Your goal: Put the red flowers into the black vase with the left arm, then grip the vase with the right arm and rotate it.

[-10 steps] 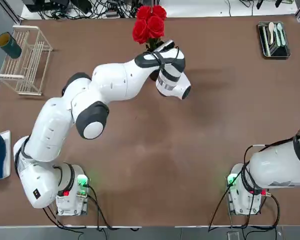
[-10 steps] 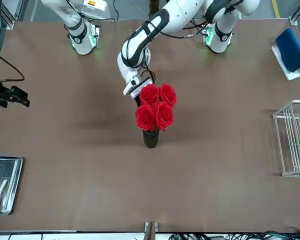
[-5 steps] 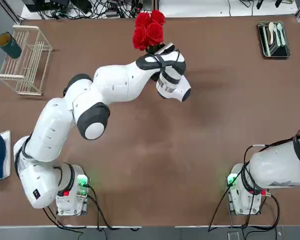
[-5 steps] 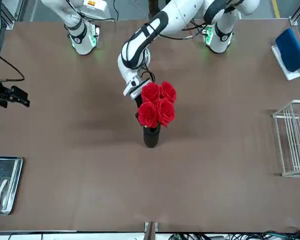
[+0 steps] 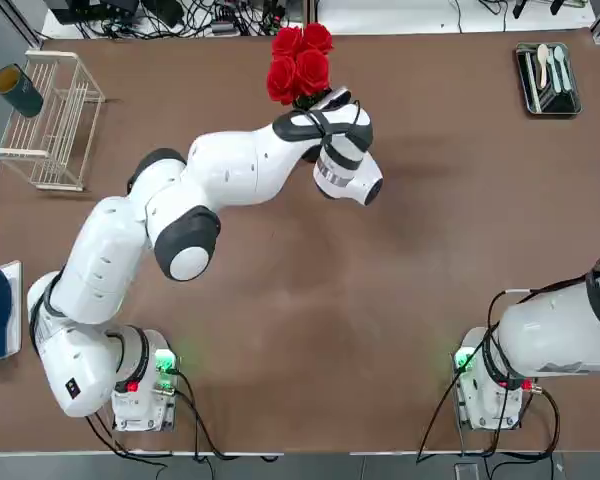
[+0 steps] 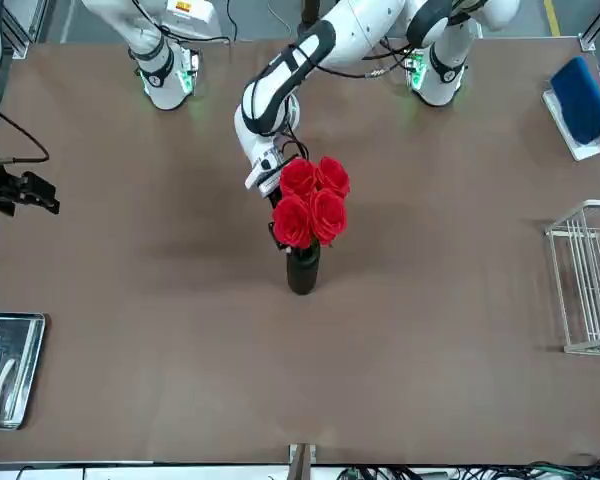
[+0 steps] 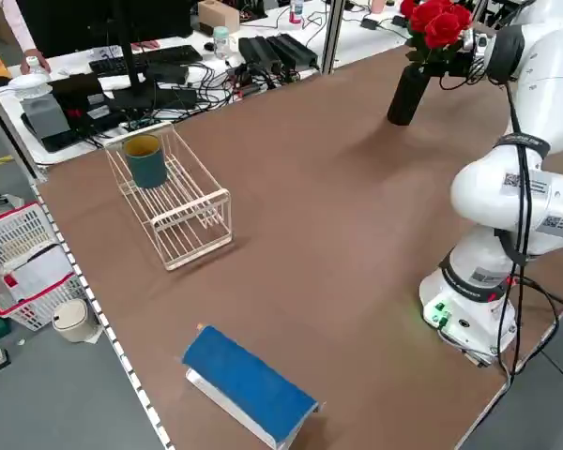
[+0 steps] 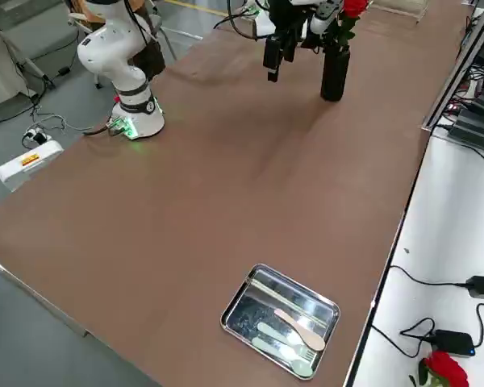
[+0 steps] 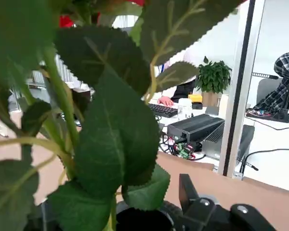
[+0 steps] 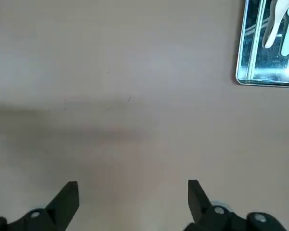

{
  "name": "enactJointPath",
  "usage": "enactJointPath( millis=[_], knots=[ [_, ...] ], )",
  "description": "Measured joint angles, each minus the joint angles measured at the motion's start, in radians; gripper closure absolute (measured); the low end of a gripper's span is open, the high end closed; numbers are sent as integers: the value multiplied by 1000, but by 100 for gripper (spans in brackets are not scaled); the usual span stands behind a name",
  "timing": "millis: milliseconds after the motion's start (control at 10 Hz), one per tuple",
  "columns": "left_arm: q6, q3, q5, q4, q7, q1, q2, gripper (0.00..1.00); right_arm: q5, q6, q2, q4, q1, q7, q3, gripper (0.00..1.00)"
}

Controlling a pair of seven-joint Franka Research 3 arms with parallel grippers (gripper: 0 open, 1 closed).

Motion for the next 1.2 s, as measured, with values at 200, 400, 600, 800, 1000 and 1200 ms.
enactJointPath(
  millis=[200, 400, 600, 800, 1000, 1200],
  knots=[
    [0, 2, 0, 0, -16, 3, 9, 18, 0, 0, 0, 0, 0, 0, 0, 0],
    [0, 8, 0, 0, -30, 2, 15, 18, 0, 0, 0, 0, 0, 0, 0, 0],
    [0, 31, 0, 1, -31, 3, 15, 18, 0, 0, 0, 0, 0, 0, 0, 0],
    [2, 34, 1, 7, -31, 2, 15, 18, 0, 0, 0, 0, 0, 0, 0, 0],
    [4, 34, 1, 7, -51, -2, 15, 18, 0, 0, 0, 0, 0, 0, 0, 0],
    [18, 34, 1, 7, -70, -3, 15, 18, 0, 0, 0, 0, 0, 0, 0, 0]
  ],
)
